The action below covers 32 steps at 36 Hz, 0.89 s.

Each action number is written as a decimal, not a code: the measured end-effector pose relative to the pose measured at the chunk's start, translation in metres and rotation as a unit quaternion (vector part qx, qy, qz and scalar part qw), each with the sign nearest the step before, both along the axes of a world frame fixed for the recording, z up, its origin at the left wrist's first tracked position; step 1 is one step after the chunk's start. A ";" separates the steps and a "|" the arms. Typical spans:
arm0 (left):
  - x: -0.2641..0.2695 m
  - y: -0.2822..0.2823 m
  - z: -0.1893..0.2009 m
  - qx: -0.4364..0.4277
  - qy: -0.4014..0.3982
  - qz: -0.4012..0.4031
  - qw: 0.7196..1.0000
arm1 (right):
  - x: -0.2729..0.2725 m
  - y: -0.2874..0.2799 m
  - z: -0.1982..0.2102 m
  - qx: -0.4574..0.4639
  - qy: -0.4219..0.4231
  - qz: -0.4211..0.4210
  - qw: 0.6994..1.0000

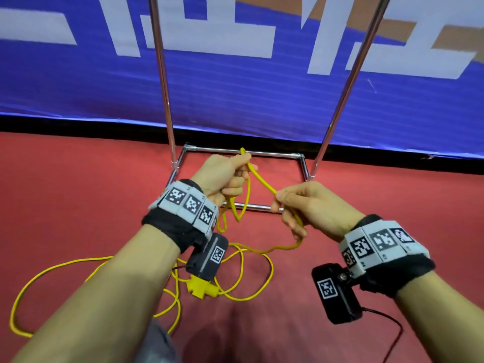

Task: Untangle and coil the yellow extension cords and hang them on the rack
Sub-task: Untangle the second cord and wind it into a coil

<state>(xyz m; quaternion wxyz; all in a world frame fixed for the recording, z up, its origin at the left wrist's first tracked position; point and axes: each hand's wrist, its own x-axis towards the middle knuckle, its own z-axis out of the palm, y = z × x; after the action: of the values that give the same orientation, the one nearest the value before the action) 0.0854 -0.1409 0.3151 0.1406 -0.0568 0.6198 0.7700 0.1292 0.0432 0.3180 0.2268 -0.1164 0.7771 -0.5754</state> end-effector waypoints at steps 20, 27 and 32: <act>-0.002 0.005 0.007 0.042 0.037 0.074 0.996 | 0.005 0.001 0.000 -0.023 -0.074 0.013 0.997; 0.000 -0.001 0.007 0.066 0.018 0.133 0.989 | 0.008 -0.012 0.002 -0.001 -0.038 0.020 0.999; 0.005 0.002 0.010 0.096 0.013 0.104 0.990 | 0.007 -0.024 0.004 -0.034 -0.023 0.009 0.999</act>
<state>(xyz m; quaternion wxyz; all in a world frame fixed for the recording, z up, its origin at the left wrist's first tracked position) 0.0908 -0.1392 0.3251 0.0564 -0.0968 0.5353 0.8372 0.1360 0.0191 0.3224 0.2457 -0.1175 0.7505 -0.6021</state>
